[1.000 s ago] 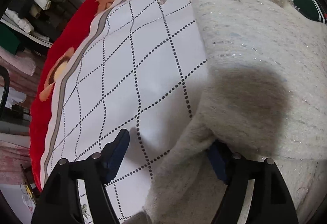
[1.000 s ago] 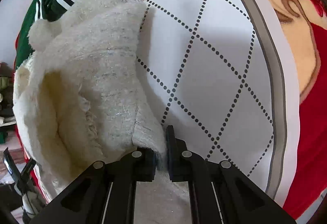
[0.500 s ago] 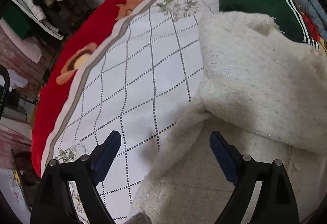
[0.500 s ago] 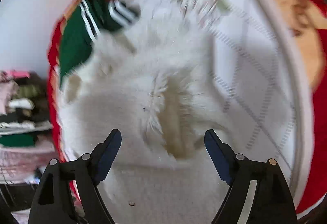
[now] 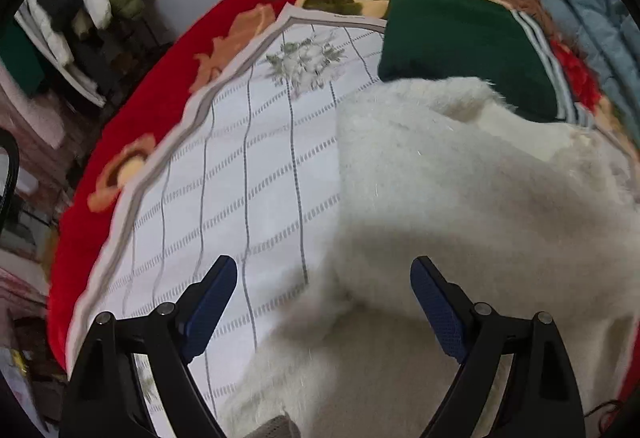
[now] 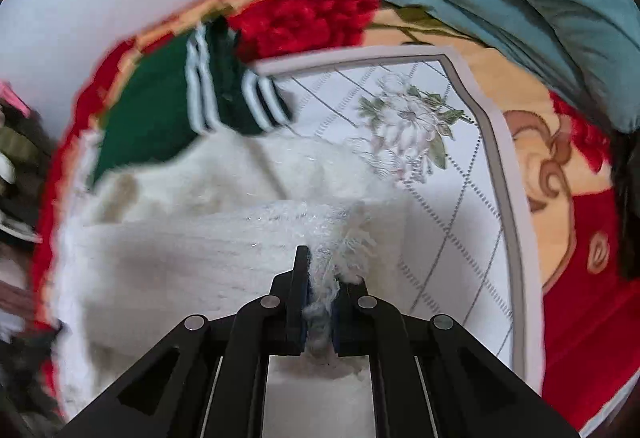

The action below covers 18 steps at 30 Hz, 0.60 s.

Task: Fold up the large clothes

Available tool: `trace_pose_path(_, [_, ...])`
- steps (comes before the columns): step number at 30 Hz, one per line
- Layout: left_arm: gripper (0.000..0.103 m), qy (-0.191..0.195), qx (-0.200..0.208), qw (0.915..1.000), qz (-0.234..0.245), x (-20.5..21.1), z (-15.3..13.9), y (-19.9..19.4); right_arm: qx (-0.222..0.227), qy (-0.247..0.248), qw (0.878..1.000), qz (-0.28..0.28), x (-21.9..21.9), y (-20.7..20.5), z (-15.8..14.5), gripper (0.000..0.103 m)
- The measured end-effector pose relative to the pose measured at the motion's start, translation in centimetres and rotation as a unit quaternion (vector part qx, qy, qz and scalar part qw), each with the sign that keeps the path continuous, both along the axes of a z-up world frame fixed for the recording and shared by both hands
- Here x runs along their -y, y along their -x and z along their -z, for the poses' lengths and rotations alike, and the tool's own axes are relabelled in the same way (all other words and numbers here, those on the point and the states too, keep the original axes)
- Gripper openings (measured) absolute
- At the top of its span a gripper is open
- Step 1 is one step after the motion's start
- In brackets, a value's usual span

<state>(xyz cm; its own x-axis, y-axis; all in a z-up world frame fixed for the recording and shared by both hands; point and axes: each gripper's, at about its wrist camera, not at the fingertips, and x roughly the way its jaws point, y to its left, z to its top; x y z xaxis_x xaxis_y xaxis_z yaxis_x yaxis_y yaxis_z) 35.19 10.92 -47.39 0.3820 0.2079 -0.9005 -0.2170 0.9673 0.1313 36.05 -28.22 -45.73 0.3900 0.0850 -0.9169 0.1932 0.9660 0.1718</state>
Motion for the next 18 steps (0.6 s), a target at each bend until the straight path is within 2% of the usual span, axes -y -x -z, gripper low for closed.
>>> trace_pose_path(2, [0.089,-0.018,-0.001,0.9998,-0.005,-0.1,1.3,-1.8,-0.072,0.009,0.997,0.004,-0.4,-2.0,4.1,0.012])
trace_pose_path(3, [0.089,-0.025,-0.003,0.9996,-0.008,-0.2,1.8,-2.5,-0.101,-0.003,0.995,0.021,0.2,-2.1,5.3,0.022])
trace_pose_path(4, [0.089,-0.036,-0.009,0.9993,-0.006,-0.3,2.7,-3.4,-0.107,-0.022,0.993,0.041,0.7,-2.1,5.5,0.033])
trace_pose_path(6, [0.089,-0.049,-0.023,0.9985,0.000,-0.6,4.2,-4.4,-0.087,-0.033,0.993,0.074,1.4,-1.0,4.0,0.038])
trace_pose_path(9, [0.091,-0.058,-0.033,0.9977,0.014,-0.7,5.6,-4.9,-0.026,-0.022,0.995,0.098,1.2,1.9,-0.4,0.038])
trace_pose_path(10, [0.091,-0.063,-0.032,0.9974,0.017,-0.7,5.6,-4.9,0.002,-0.030,0.995,0.091,0.6,2.9,-1.7,0.038])
trace_pose_path(13, [0.091,-0.072,-0.031,0.9967,0.022,-0.3,5.4,-4.8,0.029,-0.049,0.998,0.032,-1.7,3.9,-2.5,0.038])
trace_pose_path(14, [0.091,-0.075,-0.031,0.9965,0.021,-0.2,5.3,-4.7,0.024,-0.059,0.998,0.015,-2.3,3.7,-1.9,0.038])
trace_pose_path(16, [0.091,-0.077,-0.031,0.9964,0.018,-0.1,5.3,-4.6,-0.017,-0.095,0.995,-0.013,-3.3,2.2,1.6,0.038])
trace_pose_path(17, [0.091,-0.078,-0.031,0.9963,0.018,-0.1,5.3,-4.7,-0.047,-0.093,0.995,-0.007,-3.2,1.3,3.9,0.038])
trace_pose_path(18, [0.091,-0.077,-0.031,0.9963,0.019,0.0,5.2,-4.7,-0.071,-0.080,0.994,-0.002,-2.9,0.3,6.0,0.032])
